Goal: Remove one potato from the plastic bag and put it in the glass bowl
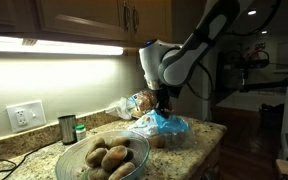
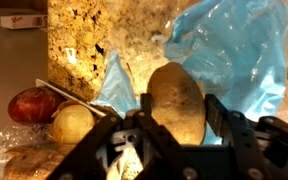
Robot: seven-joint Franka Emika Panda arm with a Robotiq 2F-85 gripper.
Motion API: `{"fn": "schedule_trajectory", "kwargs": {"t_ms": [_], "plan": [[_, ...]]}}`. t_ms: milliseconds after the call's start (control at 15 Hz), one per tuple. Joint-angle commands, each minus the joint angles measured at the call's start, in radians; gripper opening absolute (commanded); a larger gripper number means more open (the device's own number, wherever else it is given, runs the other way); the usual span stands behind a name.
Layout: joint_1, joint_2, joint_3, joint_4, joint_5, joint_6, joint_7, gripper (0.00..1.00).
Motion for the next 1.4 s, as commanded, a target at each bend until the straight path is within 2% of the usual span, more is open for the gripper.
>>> {"fn": "schedule_trajectory", "kwargs": {"t_ms": [0, 1333], "plan": [[0.009, -0.071, 0.0, -0.051, -0.043, -0.001, 0.046, 0.31], [0.006, -0.12, 0.038, -0.033, -0.038, -0.014, 0.045, 0.31]]}}
